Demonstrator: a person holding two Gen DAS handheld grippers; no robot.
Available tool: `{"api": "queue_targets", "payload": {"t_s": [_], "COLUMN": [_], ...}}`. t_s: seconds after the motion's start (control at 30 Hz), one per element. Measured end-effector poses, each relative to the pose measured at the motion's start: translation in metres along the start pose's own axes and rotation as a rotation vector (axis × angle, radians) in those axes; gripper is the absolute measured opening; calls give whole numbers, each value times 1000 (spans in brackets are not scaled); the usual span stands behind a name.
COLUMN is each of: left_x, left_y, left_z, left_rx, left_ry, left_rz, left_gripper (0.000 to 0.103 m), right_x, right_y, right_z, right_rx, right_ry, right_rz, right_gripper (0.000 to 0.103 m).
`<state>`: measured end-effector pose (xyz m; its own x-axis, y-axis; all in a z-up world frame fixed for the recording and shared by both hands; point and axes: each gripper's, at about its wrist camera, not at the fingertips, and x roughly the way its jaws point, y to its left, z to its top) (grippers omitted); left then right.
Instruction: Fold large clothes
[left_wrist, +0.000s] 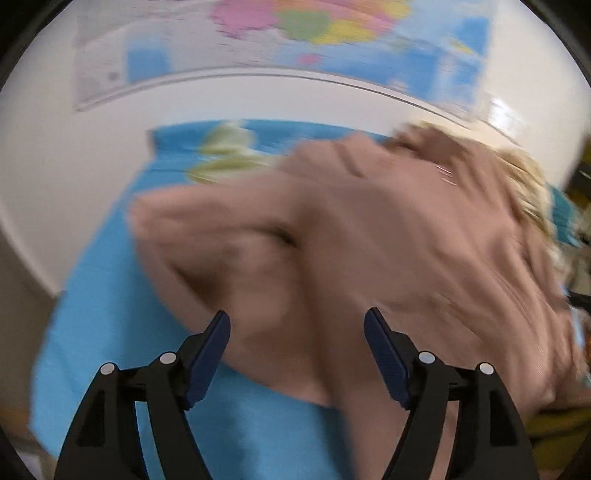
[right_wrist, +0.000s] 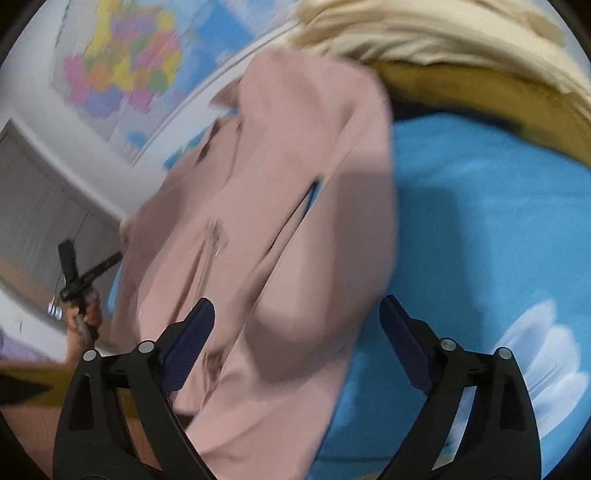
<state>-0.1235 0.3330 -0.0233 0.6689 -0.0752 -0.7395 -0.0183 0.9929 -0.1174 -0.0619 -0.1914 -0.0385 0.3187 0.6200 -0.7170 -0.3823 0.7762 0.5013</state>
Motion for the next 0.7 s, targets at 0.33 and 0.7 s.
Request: {"api": "queue_targets", "payload": {"t_s": [0.33,0.7], "left_x": [5,54], "left_y": [-77,-108], "left_z": [-10,97], "left_rx": [152,270], "left_ry": [-33,-138], "left_rz": [-62,54], "left_gripper": [77,82], "right_x": [-79,-50], "right_y": [-48,52], "right_z": [13,80], "right_rx": [106,-255], "right_ry": [-210,-279], "right_rz": [-224,-411], "right_gripper": [7,73]}}
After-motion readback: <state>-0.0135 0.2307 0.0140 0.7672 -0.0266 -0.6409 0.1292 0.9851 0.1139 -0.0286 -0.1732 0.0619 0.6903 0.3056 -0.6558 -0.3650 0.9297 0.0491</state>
